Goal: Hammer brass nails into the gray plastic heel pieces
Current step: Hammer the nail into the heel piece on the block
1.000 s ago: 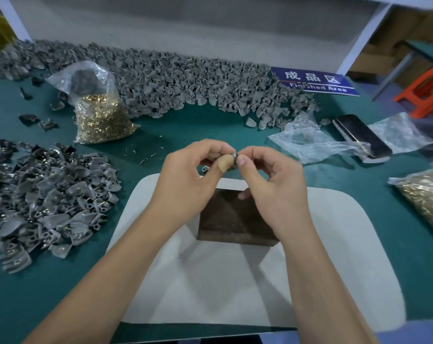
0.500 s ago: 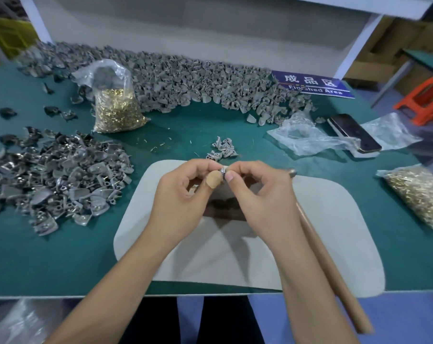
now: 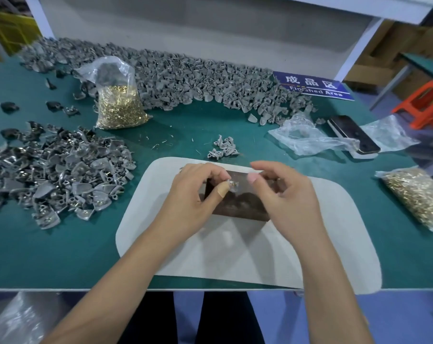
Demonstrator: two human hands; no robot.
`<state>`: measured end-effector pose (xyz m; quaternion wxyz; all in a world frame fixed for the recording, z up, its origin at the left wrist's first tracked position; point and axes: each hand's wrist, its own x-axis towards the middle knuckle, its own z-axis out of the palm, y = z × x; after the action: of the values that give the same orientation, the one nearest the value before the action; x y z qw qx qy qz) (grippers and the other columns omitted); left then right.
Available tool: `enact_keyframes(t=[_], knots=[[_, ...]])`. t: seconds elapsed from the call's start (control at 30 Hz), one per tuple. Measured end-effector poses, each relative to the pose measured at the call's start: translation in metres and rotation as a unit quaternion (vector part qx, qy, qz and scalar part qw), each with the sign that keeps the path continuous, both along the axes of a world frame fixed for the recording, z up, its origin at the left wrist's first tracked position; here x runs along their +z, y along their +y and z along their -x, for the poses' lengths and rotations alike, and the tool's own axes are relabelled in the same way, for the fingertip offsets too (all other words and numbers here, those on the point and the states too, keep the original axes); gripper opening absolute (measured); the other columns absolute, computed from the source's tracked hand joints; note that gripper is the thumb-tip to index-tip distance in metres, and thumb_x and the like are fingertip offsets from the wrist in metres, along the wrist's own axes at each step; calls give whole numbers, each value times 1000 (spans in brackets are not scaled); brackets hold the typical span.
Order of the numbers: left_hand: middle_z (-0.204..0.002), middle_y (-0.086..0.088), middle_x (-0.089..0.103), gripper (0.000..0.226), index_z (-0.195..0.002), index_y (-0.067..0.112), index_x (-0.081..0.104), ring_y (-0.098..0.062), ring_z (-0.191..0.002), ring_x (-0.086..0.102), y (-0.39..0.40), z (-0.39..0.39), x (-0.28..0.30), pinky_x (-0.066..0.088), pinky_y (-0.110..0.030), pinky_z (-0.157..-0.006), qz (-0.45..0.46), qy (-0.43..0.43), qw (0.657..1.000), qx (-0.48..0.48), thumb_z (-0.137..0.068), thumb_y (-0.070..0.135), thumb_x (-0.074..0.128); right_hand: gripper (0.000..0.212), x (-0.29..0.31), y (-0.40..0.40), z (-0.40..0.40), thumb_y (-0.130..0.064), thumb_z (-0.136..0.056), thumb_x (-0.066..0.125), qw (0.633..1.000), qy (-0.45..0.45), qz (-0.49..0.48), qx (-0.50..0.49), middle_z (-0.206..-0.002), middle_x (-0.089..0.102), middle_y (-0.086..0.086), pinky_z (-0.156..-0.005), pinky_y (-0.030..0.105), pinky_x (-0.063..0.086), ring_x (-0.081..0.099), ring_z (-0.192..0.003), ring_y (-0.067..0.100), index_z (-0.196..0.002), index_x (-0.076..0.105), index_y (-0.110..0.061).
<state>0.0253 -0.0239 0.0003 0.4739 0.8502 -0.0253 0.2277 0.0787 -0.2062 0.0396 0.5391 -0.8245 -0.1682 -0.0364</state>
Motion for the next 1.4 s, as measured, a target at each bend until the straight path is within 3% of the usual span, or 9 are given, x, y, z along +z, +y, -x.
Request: enact_keyframes(t=[0.13,0.23,0.47,0.63,0.87,1.03,1.23,1.3,1.4], knots=[[-97,17,60,8,-93,33,70,-10,-108,48,1,3,-3,38,-23,-92,-18,15,999,35,-92,26,72,18,-1,-36,4,-39,-99,62,957,-50,229,-171,-103,66,-4,-76,33,39,57,-102,19,-115,68,-32],[-96,18,60,8,-93,31,72,-8,-107,48,1,7,-3,35,-14,-89,-10,17,999,49,-90,23,74,39,-10,-49,14,-42,-100,59,900,33,404,-163,-117,56,8,-77,39,34,48,-115,33,-134,57,-23],[-94,12,62,8,-94,26,75,-11,-104,50,0,11,-1,35,-13,-89,-14,6,997,80,-88,21,76,26,-5,-55,4,-21,-107,41,869,50,470,-143,-107,39,10,-69,42,36,54,-84,42,-123,56,-7],[-94,11,61,8,-94,24,76,-13,-103,51,-2,13,-2,36,-14,-89,-23,5,996,88,-88,20,76,18,13,-64,-1,-20,-103,42,928,19,349,-127,-90,55,11,-56,37,38,51,-67,29,-92,55,-12],[-95,10,61,9,-94,23,75,-13,-102,51,-2,12,-3,36,-13,-89,-23,-1,996,91,-88,16,76,15,18,-54,22,-47,-105,52,992,111,45,43,-60,45,-4,-45,24,33,35,-49,12,-108,65,-41],[-94,10,60,10,-94,23,76,-14,-101,51,-2,12,-5,39,-16,-88,-23,-6,995,94,-87,15,76,27,1,-40,29,-39,-108,43,987,83,126,59,-63,53,-2,-51,28,34,40,-51,10,-97,63,-25],[-95,12,61,13,-96,25,76,-14,-102,52,0,12,-5,37,-13,-88,-17,-1,996,91,-89,14,75,28,0,-32,31,-42,-108,39,979,32,181,88,-69,58,-18,-56,24,39,52,-62,10,-129,51,-57],[-95,13,60,12,-97,27,76,-13,-103,52,1,12,-5,35,-11,-87,-12,6,996,91,-90,17,74,32,-1,-31,29,-31,-110,41,981,26,167,96,-72,62,-16,-57,15,38,54,-61,6,-131,54,-52],[-95,15,60,11,-97,29,75,-11,-104,51,0,11,-5,36,-11,-87,-14,9,996,93,-90,21,74,33,-2,-28,25,-16,-109,44,987,58,129,71,-87,70,-13,-61,25,47,59,-63,7,-128,58,-39]])
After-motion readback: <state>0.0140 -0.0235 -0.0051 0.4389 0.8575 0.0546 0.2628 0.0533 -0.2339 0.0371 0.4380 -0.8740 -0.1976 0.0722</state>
